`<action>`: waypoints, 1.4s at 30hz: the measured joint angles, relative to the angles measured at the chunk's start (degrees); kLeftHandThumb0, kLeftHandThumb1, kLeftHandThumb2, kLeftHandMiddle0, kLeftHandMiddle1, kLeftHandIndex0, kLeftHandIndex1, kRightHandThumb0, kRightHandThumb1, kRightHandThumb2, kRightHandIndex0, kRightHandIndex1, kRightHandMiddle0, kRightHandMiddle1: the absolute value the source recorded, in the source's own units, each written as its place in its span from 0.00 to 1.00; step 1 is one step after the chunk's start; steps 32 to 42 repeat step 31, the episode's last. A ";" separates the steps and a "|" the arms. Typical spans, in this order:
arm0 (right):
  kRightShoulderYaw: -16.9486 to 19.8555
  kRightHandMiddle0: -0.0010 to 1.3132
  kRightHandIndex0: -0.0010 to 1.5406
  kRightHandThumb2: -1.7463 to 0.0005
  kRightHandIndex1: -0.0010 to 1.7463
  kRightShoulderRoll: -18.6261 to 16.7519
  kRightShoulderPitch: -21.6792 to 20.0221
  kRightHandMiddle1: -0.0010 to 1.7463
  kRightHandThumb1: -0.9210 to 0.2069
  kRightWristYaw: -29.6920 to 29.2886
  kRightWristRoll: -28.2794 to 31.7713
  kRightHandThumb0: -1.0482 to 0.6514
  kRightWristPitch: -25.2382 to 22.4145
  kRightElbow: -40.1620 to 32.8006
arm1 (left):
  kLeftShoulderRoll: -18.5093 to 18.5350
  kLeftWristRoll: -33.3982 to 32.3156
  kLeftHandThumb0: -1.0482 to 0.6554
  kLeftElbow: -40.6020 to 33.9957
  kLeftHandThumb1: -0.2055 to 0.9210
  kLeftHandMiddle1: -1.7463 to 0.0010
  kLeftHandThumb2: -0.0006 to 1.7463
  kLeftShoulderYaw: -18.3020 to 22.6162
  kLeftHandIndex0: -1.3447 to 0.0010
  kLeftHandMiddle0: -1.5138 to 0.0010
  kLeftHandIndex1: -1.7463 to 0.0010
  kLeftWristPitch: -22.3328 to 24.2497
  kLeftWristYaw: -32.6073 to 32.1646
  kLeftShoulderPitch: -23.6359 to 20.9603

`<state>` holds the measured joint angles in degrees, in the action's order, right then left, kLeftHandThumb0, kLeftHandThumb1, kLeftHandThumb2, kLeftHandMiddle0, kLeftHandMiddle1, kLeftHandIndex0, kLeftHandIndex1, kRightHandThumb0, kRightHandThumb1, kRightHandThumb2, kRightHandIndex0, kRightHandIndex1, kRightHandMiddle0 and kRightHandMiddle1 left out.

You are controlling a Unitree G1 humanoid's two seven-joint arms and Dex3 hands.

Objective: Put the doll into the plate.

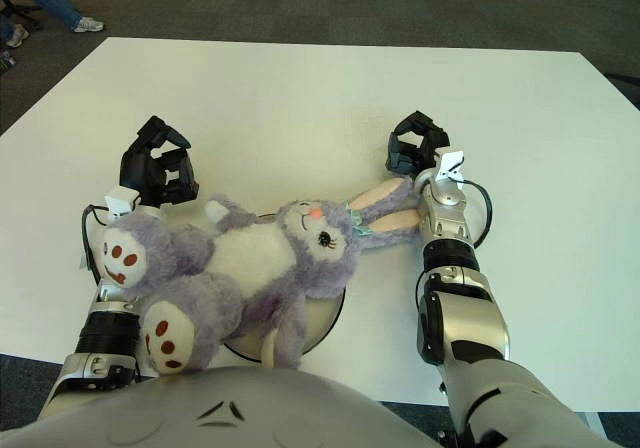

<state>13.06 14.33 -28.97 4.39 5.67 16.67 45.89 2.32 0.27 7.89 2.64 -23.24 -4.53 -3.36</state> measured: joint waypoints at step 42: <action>-1.95 0.51 0.81 0.20 1.00 -0.25 2.06 1.00 0.60 -1.30 -0.51 0.32 -1.90 -4.35 | 0.01 -0.09 0.35 1.28 0.54 0.00 0.69 0.36 0.59 0.16 0.00 -1.78 0.04 -0.44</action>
